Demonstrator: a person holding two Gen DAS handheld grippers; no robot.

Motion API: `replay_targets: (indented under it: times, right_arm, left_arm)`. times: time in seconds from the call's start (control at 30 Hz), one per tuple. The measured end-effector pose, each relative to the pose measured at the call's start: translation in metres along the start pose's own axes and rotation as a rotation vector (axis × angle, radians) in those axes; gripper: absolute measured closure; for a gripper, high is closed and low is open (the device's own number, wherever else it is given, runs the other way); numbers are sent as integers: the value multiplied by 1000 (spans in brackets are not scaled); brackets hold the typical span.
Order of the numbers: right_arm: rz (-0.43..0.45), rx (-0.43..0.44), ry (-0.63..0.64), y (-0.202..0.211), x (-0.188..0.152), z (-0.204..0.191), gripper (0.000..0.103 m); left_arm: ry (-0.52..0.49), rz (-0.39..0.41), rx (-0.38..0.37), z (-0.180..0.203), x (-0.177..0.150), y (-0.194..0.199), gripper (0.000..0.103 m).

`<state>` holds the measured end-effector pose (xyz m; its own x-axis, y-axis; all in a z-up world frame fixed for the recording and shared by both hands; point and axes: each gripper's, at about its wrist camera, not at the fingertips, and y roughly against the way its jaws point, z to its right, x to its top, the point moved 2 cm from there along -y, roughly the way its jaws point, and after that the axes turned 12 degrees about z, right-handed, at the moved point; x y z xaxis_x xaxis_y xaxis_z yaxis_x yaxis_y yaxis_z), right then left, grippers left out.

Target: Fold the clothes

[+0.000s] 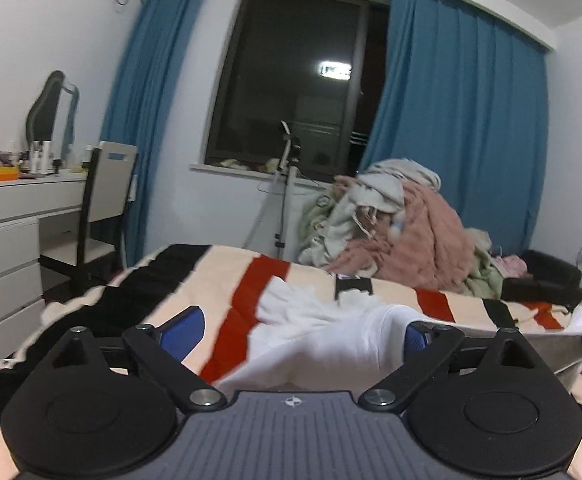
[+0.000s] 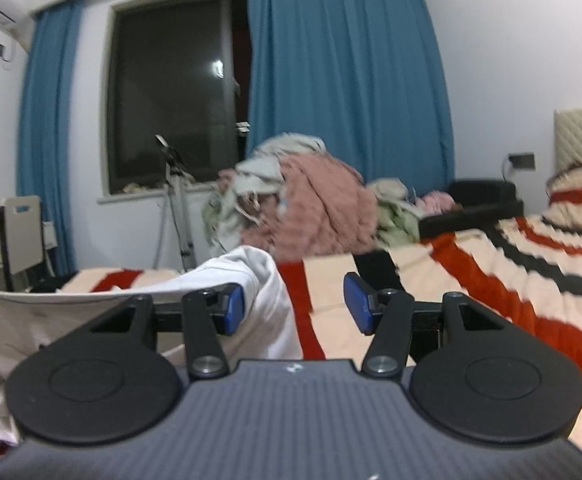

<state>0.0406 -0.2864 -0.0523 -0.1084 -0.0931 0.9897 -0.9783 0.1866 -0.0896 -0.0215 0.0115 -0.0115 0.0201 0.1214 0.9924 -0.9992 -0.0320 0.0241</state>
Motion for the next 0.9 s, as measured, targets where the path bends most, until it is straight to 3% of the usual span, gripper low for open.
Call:
replay_targets:
  times: [0.1,0.27,0.4,0.53,0.63,0.73,0.9]
  right_arm:
    - [-7,-18,0,-2,-3,1,48]
    - [56,-28,86,14,1,-9,48]
    - [16,-37,175,17,-8,-13,48]
    - [-64,-47,166,23,-13,-10,41]
    - [-25,-59,187,41,-1,-16,40]
    - [21,-64,123,57,29,-18,35]
    - [99,-65,22,80,105,-26,35]
  left_arm:
    - [-52,-44,38,-6,4,8,2]
    - [-156,-37,77,-4,2,17,2]
    - [-108,-73,89,-13,2,12,2]
    - [-4,-98,78,-35,4,8,2]
    - [72,-52,92,-46,14,25,2]
    - [242,7,130,-63,25,50,3]
    - [295,190,152,-64,80,94,3]
